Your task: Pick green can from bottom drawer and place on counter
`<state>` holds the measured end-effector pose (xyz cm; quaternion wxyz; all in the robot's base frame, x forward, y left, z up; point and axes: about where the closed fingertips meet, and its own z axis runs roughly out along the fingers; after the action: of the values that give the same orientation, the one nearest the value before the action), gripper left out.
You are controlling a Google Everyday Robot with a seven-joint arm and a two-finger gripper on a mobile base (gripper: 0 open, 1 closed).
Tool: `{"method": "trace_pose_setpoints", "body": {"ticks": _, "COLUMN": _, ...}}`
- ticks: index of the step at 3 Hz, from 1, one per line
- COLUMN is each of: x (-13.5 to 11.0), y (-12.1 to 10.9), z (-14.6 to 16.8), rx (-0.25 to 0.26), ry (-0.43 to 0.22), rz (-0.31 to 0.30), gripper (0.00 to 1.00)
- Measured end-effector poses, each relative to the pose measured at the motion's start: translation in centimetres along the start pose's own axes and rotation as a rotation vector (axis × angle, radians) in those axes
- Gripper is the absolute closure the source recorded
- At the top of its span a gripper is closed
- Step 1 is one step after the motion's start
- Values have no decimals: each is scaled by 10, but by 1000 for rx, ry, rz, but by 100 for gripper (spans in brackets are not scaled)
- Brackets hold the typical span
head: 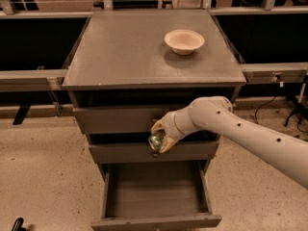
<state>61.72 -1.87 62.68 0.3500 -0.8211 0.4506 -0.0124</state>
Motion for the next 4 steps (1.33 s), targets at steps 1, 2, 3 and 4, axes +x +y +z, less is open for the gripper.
{"method": "trace_pose_setpoints", "body": {"ticks": 1, "x": -8, "y": -2, "z": -15, "rx": 24, "ry": 28, "rz": -10, "gripper": 100}}
{"method": "trace_pose_setpoints", "body": {"ticks": 2, "x": -15, "y": -22, "z": -24, "rx": 65, "ry": 72, "rz": -4, "gripper": 100}}
{"method": "trace_pose_setpoints", "body": {"ticks": 3, "x": -32, "y": -46, "z": -41, "rx": 155, "ry": 123, "rz": -29, "gripper": 100}}
{"method": "trace_pose_setpoints", "body": {"ticks": 4, "x": -32, "y": -46, "z": -41, "rx": 155, "ry": 123, "rz": -29, "gripper": 100}}
